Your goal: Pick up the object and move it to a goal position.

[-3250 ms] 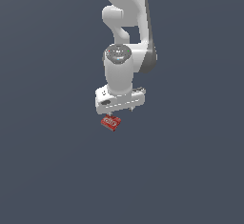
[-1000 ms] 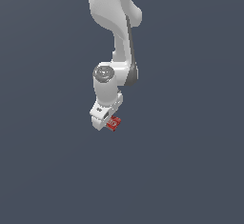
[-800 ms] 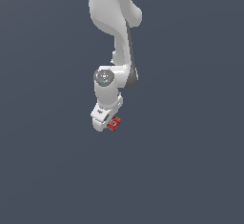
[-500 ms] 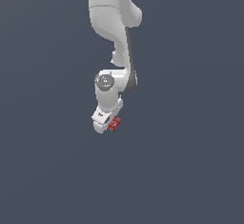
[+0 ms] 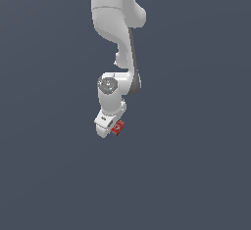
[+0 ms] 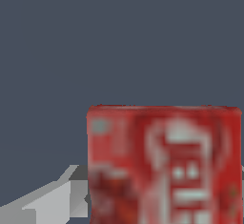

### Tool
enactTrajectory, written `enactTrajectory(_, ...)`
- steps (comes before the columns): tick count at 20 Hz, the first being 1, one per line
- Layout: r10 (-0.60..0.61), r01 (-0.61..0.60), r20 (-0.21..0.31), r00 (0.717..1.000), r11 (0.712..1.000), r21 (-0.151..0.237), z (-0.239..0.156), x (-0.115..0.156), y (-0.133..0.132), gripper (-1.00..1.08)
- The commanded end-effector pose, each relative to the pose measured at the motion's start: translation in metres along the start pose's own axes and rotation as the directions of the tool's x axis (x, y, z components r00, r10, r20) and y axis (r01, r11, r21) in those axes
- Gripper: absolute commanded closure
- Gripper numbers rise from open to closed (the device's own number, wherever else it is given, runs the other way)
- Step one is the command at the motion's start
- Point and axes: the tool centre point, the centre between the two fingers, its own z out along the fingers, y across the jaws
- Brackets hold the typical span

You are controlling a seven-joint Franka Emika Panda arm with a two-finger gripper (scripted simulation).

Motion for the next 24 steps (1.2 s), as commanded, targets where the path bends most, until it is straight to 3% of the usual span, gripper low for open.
enactTrajectory(1, 0.0, 0.0, 0.001, 1.0, 1.0, 0.002, 0.001, 0.0, -0.001, 1.08)
enactTrajectory(7, 0.004, -0.004, -0.003, 1.0, 1.0, -0.008, -0.004, 0.004, 0.001, 1.08)
enactTrajectory(12, 0.024, -0.024, -0.013, 1.0, 0.999, -0.041, -0.018, 0.017, 0.004, 1.08)
enactTrajectory(24, 0.111, -0.124, -0.072, 0.991, 0.972, -0.199, -0.09, 0.082, 0.02, 1.08)
